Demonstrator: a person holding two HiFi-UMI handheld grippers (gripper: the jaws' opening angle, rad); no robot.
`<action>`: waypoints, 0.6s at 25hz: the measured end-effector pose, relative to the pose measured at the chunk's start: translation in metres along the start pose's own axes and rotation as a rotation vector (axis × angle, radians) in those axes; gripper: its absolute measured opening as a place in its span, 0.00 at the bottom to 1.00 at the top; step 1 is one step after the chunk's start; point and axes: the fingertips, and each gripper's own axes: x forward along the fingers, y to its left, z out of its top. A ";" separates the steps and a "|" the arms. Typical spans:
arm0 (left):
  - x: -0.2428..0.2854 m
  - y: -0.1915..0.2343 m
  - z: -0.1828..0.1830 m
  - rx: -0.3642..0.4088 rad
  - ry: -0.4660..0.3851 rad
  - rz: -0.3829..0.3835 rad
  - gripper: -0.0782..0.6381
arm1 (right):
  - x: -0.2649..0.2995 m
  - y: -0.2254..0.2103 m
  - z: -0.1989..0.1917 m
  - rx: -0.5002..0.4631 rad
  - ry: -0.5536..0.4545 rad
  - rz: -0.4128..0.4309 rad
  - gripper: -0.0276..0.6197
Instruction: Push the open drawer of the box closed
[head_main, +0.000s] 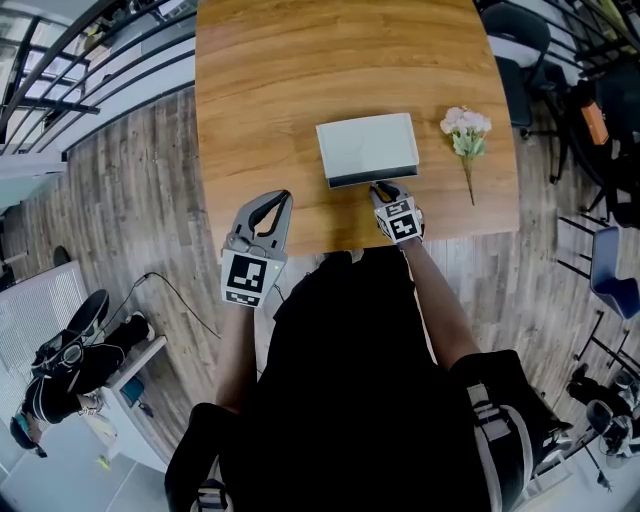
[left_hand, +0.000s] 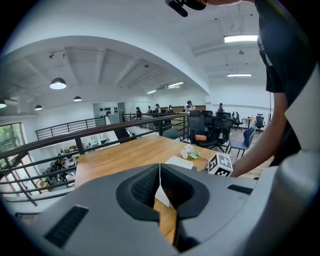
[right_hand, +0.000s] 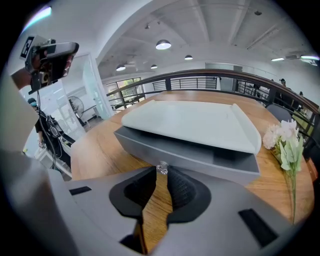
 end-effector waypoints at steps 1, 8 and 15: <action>-0.001 0.001 0.000 0.000 0.000 0.002 0.14 | 0.000 0.000 0.001 0.001 0.000 0.001 0.17; -0.004 0.003 0.003 -0.003 0.002 0.015 0.14 | 0.002 -0.004 0.010 -0.001 -0.009 0.002 0.17; -0.007 0.005 0.003 -0.001 0.007 0.022 0.14 | 0.006 -0.007 0.015 0.002 -0.011 -0.002 0.17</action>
